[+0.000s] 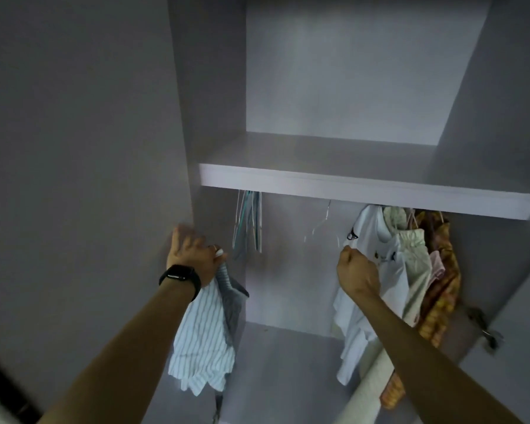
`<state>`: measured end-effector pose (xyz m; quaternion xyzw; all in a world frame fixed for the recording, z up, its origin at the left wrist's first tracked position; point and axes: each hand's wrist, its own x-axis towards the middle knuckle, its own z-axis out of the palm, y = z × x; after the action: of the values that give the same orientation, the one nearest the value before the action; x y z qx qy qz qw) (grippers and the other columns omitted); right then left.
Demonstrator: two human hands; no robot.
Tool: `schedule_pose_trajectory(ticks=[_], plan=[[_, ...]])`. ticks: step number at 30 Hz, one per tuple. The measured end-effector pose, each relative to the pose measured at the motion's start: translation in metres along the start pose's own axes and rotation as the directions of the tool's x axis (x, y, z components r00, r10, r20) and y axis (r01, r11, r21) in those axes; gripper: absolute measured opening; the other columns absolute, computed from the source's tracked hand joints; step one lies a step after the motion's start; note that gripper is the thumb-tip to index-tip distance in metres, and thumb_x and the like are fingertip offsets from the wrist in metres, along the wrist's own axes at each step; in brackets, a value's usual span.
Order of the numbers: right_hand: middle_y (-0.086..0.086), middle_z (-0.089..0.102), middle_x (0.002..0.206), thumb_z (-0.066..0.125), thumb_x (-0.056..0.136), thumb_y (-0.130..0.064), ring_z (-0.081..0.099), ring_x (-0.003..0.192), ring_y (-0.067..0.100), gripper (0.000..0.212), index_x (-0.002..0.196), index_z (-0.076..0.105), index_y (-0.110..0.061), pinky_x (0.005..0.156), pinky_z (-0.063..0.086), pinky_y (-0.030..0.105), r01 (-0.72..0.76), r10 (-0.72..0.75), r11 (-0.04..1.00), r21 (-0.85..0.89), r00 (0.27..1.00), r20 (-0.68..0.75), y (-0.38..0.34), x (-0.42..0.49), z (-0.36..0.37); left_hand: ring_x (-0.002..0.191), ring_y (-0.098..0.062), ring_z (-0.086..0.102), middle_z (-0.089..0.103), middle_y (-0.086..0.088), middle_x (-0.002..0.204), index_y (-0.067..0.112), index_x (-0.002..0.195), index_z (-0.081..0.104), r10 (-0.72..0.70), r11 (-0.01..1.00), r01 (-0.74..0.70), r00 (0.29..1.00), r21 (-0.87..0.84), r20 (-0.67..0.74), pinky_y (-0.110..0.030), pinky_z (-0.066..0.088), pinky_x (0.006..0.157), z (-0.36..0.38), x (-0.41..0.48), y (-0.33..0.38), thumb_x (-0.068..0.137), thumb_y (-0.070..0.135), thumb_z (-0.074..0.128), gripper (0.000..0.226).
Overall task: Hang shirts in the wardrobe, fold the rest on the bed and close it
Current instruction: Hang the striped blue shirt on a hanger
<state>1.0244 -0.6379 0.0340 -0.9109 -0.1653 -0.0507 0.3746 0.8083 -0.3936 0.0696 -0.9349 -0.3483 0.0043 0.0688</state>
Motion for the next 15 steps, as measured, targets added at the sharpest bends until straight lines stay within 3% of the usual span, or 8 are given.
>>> schedule_pose_trajectory(ticks=[2, 4, 6, 10, 13, 15], plan=[[0.024, 0.067, 0.088, 0.030, 0.109, -0.029, 0.063, 0.088, 0.041, 0.049, 0.077, 0.056, -0.003, 0.079, 0.046, 0.040, -0.024, 0.023, 0.995, 0.101, 1.000, 0.019, 0.023, -0.044, -0.005, 0.139, -0.029, 0.038, 0.050, -0.004, 0.146, 0.030, 0.131, 0.056, 0.046, 0.958, -0.031, 0.998, -0.285, 0.045, -0.056, 0.017, 0.118, 0.009, -0.013, 0.018, 0.103, 0.057, 0.023, 0.050], [0.019, 0.062, 0.071, 0.038, 0.108, -0.027, 0.061, 0.077, 0.039, 0.049, 0.067, 0.050, -0.002, 0.070, 0.041, 0.039, -0.068, 0.062, 0.972, 0.226, 0.998, 0.033, 0.044, -0.084, -0.012, 0.103, -0.029, 0.061, 0.068, -0.008, 0.107, 0.023, 0.095, 0.061, 0.127, 0.826, -0.081, 0.991, -0.558, 0.044, -0.039, 0.044, 0.093, 0.018, -0.030, 0.039, 0.104, 0.052, 0.033, 0.042], [0.008, 0.054, 0.057, 0.044, 0.107, -0.026, 0.054, 0.061, 0.027, 0.049, 0.065, 0.049, -0.001, 0.065, 0.038, 0.037, -0.090, 0.083, 0.934, 0.344, 0.996, 0.035, 0.062, -0.117, -0.022, 0.078, -0.022, 0.061, 0.063, 0.005, 0.076, 0.024, 0.076, 0.058, 0.164, 0.719, -0.120, 0.986, -0.684, 0.000, -0.028, 0.041, 0.071, 0.028, -0.047, 0.058, 0.104, 0.048, 0.040, 0.041], [-0.006, 0.033, 0.046, 0.050, 0.104, -0.036, 0.036, 0.047, 0.013, 0.055, 0.052, 0.037, -0.024, 0.053, 0.033, 0.031, -0.180, 0.164, 0.841, 0.511, 0.984, 0.077, 0.099, -0.180, -0.041, 0.074, -0.015, 0.060, 0.068, 0.000, 0.080, 0.012, 0.089, 0.072, 0.171, 0.495, 0.021, 0.978, -0.868, 0.121, -0.014, 0.046, 0.062, 0.065, -0.082, 0.092, 0.101, 0.051, 0.044, 0.050], [-0.005, 0.032, 0.044, 0.054, 0.101, -0.038, 0.034, 0.039, 0.008, 0.057, 0.047, 0.040, -0.027, 0.041, 0.031, 0.019, -0.249, 0.185, 0.766, 0.593, 0.968, 0.168, 0.116, -0.216, -0.046, 0.088, -0.022, 0.064, 0.072, -0.012, 0.099, 0.003, 0.102, 0.073, 0.186, 0.376, 0.156, 0.953, -0.913, 0.239, -0.031, 0.050, 0.083, 0.088, -0.098, 0.110, 0.099, 0.058, 0.042, 0.063], [-0.004, 0.034, 0.044, 0.055, 0.101, -0.034, 0.033, 0.037, 0.008, 0.053, 0.051, 0.042, -0.026, 0.039, 0.031, 0.019, -0.293, 0.190, 0.712, 0.638, 0.955, 0.227, 0.124, -0.233, -0.045, 0.095, -0.025, 0.066, 0.073, -0.012, 0.104, 0.004, 0.104, 0.073, 0.170, 0.289, 0.206, 0.950, -0.935, 0.262, -0.036, 0.051, 0.091, 0.094, -0.106, 0.117, 0.099, 0.059, 0.041, 0.064]])
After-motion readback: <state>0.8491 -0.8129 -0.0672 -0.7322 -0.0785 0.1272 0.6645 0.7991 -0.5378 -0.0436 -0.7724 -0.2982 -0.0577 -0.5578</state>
